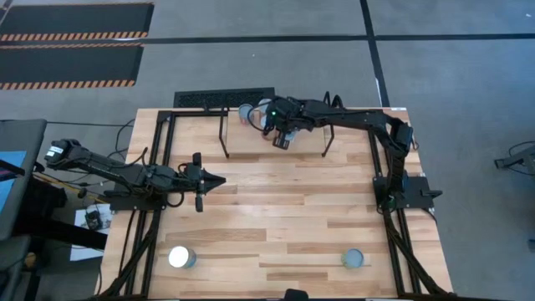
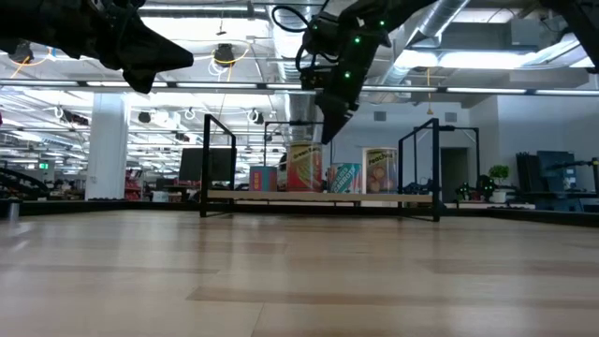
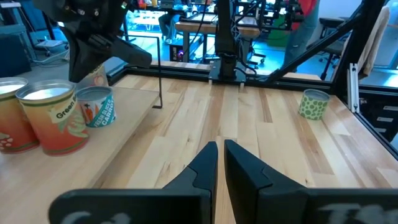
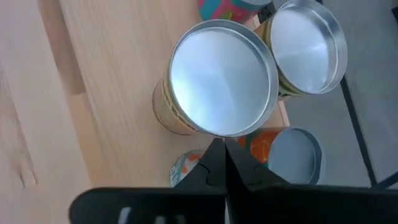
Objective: Pick and place cans onto a shelf
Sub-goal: Put the orange can on the shelf aligned with the other orange can, then put the light blue can on the shelf aligned with the other blue can
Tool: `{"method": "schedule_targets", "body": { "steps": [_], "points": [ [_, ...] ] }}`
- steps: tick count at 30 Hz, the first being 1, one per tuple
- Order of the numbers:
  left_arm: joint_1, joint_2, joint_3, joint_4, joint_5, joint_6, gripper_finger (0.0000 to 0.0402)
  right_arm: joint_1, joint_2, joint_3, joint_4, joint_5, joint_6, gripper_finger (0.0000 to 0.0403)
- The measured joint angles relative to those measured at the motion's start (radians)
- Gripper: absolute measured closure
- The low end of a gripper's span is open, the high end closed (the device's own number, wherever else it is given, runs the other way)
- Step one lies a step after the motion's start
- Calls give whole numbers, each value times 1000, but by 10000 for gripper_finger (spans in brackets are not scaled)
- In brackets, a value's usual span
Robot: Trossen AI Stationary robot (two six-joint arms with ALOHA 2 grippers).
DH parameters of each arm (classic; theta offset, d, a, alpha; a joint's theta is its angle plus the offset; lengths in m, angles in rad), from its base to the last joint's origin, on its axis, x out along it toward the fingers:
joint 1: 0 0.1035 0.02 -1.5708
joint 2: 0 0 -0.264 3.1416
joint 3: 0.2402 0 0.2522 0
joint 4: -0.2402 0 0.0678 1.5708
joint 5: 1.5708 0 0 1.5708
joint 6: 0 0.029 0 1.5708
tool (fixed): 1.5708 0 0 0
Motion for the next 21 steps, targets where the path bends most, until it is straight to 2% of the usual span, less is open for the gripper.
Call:
{"method": "schedule_targets", "body": {
  "steps": [12, 19, 21],
  "points": [
    [0, 0, 0, 0, 0, 0, 384, 4, -5, 0, 58, -5, -24, 393],
    [0, 0, 0, -6, 11, 0, 384, 79, -127, -3, 72, -9, -85, 399],
    [0, 0, 0, -13, 29, -1, 384, 111, -163, -41, 143, -23, -102, 399]
  ]
}}
